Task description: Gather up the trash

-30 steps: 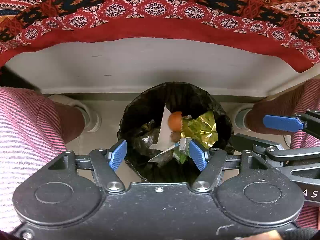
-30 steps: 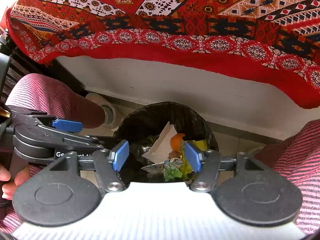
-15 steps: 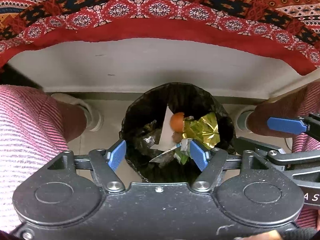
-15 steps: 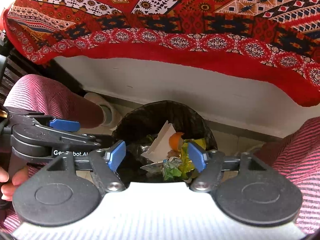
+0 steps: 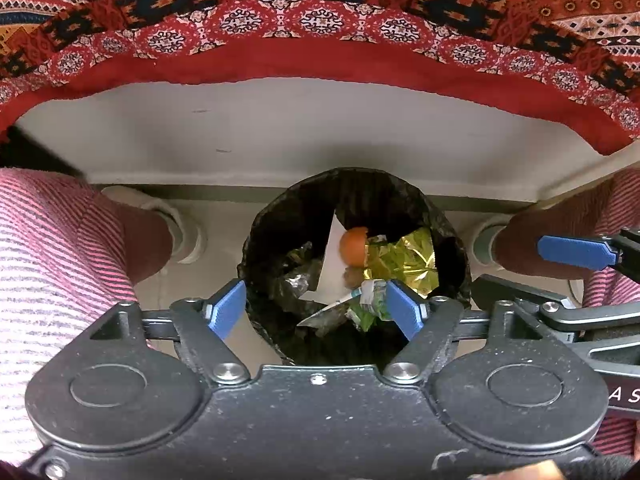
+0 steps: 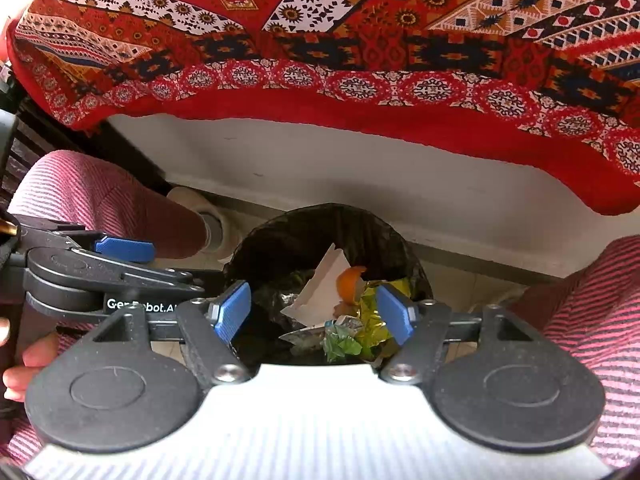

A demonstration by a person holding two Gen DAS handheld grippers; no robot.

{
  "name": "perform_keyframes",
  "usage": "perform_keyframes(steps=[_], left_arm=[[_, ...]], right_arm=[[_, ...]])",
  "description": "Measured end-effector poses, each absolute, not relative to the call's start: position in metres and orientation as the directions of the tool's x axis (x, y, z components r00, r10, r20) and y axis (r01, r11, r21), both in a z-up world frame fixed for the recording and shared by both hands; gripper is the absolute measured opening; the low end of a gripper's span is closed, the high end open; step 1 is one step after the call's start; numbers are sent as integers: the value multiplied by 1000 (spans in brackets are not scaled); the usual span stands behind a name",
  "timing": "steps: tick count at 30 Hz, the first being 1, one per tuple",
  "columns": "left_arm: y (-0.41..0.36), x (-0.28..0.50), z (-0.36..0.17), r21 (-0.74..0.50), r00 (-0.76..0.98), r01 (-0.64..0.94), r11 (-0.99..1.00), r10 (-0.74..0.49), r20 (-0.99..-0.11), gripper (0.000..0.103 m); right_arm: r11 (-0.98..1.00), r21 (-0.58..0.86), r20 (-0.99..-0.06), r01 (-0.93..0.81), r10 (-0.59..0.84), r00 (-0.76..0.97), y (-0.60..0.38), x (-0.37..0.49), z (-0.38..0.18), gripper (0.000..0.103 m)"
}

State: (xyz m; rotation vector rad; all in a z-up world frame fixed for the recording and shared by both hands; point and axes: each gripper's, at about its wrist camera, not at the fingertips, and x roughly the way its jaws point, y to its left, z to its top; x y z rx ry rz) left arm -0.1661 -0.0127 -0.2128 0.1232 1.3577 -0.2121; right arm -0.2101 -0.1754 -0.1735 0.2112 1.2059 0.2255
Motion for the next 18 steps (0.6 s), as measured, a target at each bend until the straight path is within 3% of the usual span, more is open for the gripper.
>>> perform_keyframes(steps=[18], left_arm=[[-16, -166, -206, -43, 221, 212, 976, -90, -971, 95]], right_arm=[[967, 252, -897, -48, 252, 364, -188, -212, -164, 82]])
